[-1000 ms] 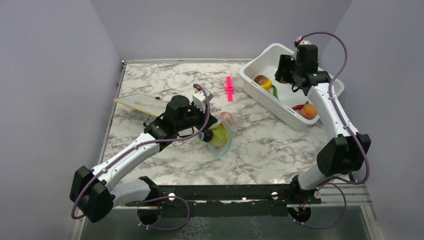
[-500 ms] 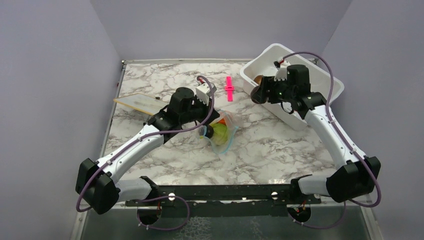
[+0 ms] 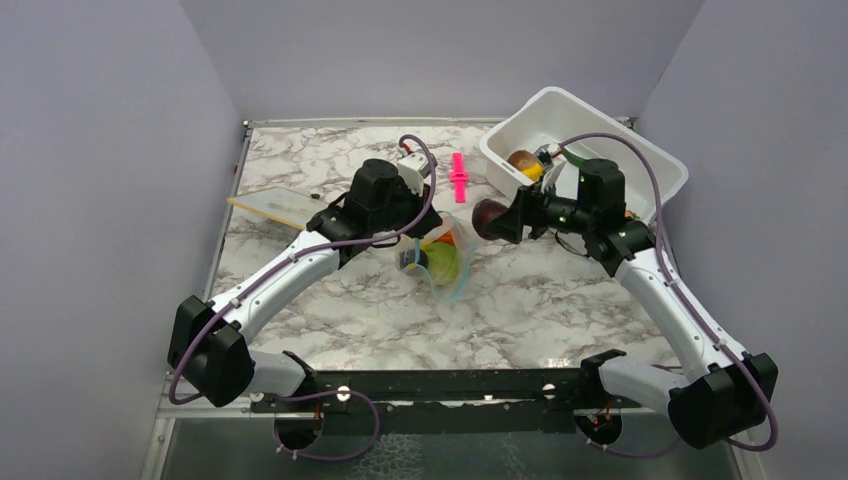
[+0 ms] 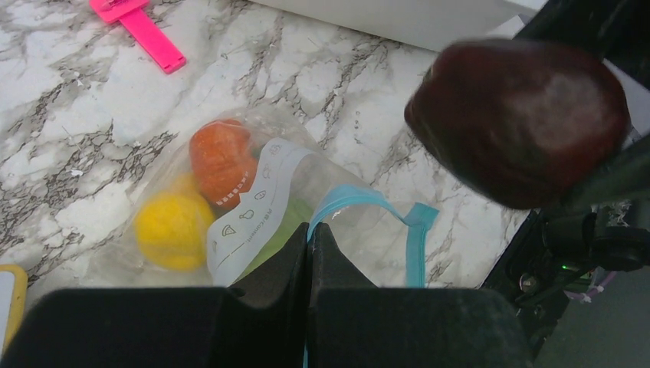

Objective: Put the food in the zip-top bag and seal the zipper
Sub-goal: Place the fake fruit in the zipper food storage bag.

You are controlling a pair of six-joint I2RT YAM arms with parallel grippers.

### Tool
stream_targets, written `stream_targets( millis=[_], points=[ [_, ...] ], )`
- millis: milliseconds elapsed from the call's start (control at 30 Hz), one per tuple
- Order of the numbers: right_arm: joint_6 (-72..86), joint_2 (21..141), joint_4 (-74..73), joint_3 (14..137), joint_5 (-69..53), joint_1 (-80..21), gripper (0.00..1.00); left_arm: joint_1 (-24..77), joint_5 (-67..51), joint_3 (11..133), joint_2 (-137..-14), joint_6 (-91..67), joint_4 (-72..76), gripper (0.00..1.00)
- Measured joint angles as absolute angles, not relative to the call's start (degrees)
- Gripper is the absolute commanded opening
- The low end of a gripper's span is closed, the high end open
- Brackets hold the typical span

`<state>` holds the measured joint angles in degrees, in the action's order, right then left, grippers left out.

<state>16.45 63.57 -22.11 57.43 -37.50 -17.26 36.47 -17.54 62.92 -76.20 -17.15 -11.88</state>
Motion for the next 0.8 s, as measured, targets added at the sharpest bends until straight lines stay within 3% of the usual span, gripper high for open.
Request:
stream_targets(
  millis=[800],
  points=[
    [24.8,61.3,-13.6,51.5,-41.0,-31.7,0.39,35.2,-19.4,64.3,-78.2,-21.6,-10.7,0.00]
  ],
)
